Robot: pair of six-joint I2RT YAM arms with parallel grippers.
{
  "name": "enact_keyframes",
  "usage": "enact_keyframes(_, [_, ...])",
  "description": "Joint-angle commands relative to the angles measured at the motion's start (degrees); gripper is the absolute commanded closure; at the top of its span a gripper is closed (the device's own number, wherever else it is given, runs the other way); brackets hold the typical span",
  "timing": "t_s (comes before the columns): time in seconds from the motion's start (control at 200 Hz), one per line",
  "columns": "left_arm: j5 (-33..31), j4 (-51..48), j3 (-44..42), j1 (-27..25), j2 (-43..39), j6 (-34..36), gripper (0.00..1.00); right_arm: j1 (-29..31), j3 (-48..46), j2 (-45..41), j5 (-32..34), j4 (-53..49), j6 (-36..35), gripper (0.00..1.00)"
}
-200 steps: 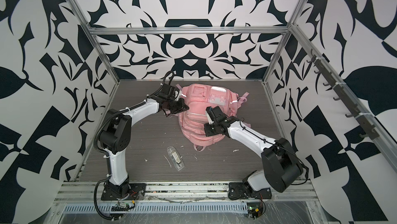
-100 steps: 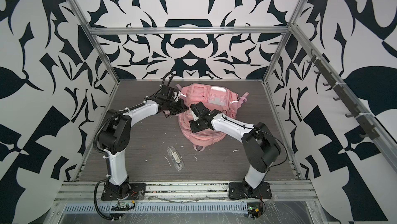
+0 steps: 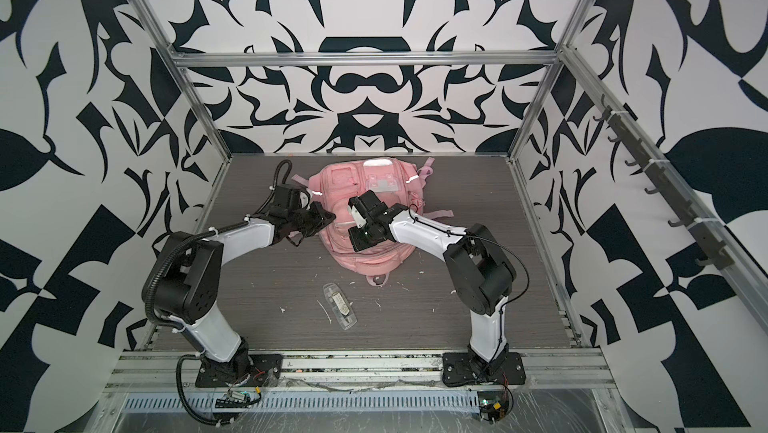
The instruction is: Pack the student bag
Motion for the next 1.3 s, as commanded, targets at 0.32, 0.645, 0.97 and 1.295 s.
enact_keyframes(0.32, [-0.76,4.53,-2.50,-5.02,0.56,-7.26,1.00,-0.19,-2.56,-6.02,2.34,-1.03,-1.09,1.00])
enact_keyframes(0.645, [-1.69,4.25,-1.11,-5.43,0.42,-7.43,1.00,4.34,0.55,-4.54,1.36,-1.12,-0.24,1.00])
enact_keyframes(0.97, [-1.94,2.60,0.59,-6.32,-0.55,-6.87,1.00,6.64,6.81,1.78,-0.44,0.65,2.15,1.00])
enact_keyframes(1.295, [-3.14,-4.36,2.24,-6.25,-2.31,-1.95,0.84,6.04,5.90,0.10,2.18,1.47,3.18,1.00])
